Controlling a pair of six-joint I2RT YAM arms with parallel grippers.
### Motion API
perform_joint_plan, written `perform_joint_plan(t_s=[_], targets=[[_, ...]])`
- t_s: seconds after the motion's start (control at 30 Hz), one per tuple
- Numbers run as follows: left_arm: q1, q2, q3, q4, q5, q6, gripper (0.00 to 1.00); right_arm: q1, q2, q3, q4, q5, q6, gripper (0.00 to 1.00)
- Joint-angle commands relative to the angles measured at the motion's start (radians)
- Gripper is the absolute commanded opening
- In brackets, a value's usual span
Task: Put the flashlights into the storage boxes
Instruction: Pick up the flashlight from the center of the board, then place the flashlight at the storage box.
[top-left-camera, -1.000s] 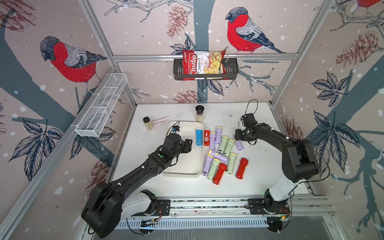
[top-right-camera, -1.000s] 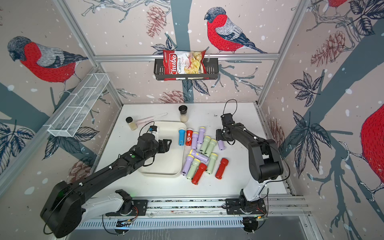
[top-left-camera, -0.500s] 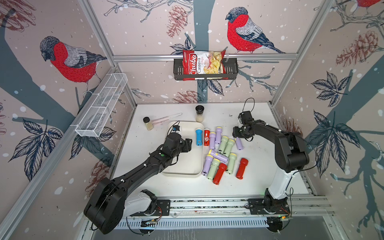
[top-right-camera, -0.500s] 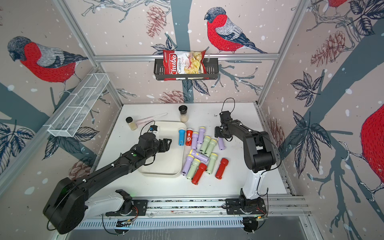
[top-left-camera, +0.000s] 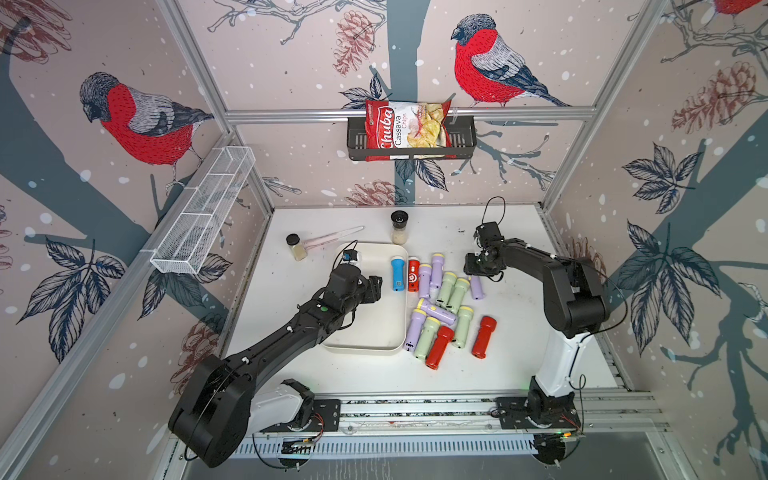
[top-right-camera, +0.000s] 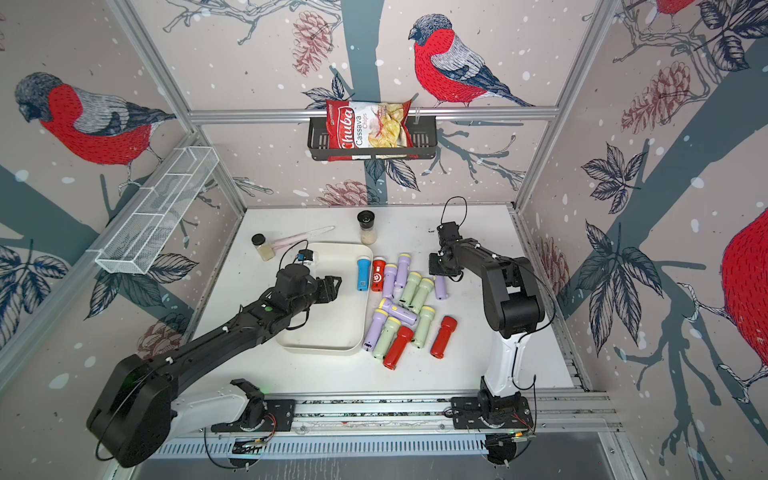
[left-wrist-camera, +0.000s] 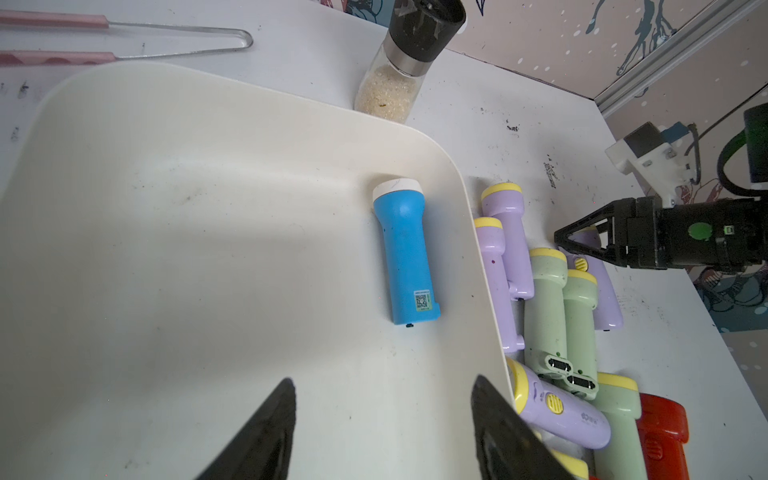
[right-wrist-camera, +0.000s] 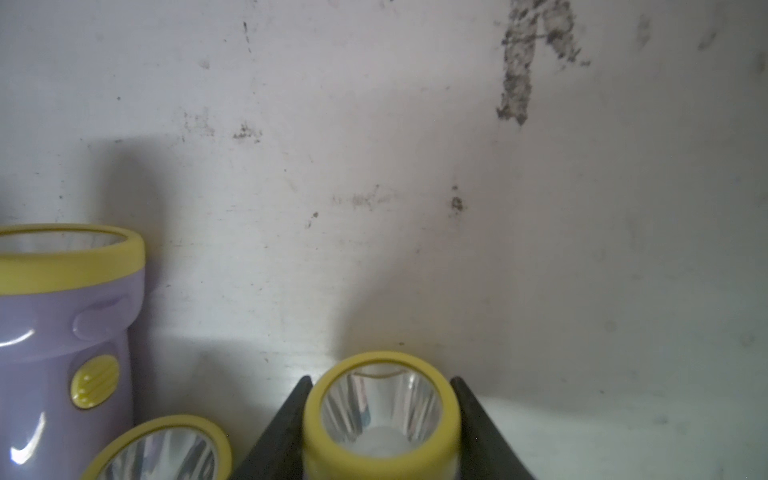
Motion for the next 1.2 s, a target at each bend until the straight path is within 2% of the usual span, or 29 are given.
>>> perform_joint_plan(t_s=[0.0, 0.1, 0.23, 0.37, 0.47, 0.63, 0.8, 0.97, 1.17], targets=[[0.002, -0.007, 0.008, 0.014, -0.009, 0.017, 0.66, 0.001, -0.052, -0.016, 0.039, 0.041, 0.011, 0.42], [0.002, -0.019, 0.006, 0.026, 0.015, 0.022, 0.66, 0.001, -0.134, -0.056, 0.082, 0.051, 0.022, 0.41], [0.003, -0.031, -0.003, 0.084, 0.131, 0.08, 0.66, 0.013, -0.297, -0.16, 0.176, 0.04, 0.048, 0.41], [-0.006, -0.053, -0.038, 0.199, 0.229, 0.079, 0.64, 0.057, -0.497, -0.309, 0.326, 0.005, 0.108, 0.39], [-0.038, -0.074, -0.058, 0.263, 0.247, 0.1, 0.63, 0.099, -0.631, -0.421, 0.438, -0.03, 0.169, 0.39], [-0.142, -0.074, -0.074, 0.33, 0.212, 0.172, 0.63, 0.215, -0.802, -0.578, 0.59, 0.009, 0.301, 0.39], [-0.182, -0.047, -0.105, 0.424, 0.28, 0.176, 0.61, 0.36, -0.889, -0.688, 0.71, 0.136, 0.376, 0.39], [-0.208, -0.026, -0.122, 0.483, 0.313, 0.188, 0.61, 0.455, -0.897, -0.764, 0.866, 0.152, 0.453, 0.39], [-0.247, 0.011, -0.134, 0.537, 0.348, 0.198, 0.61, 0.498, -0.837, -0.76, 0.935, 0.145, 0.471, 0.39]])
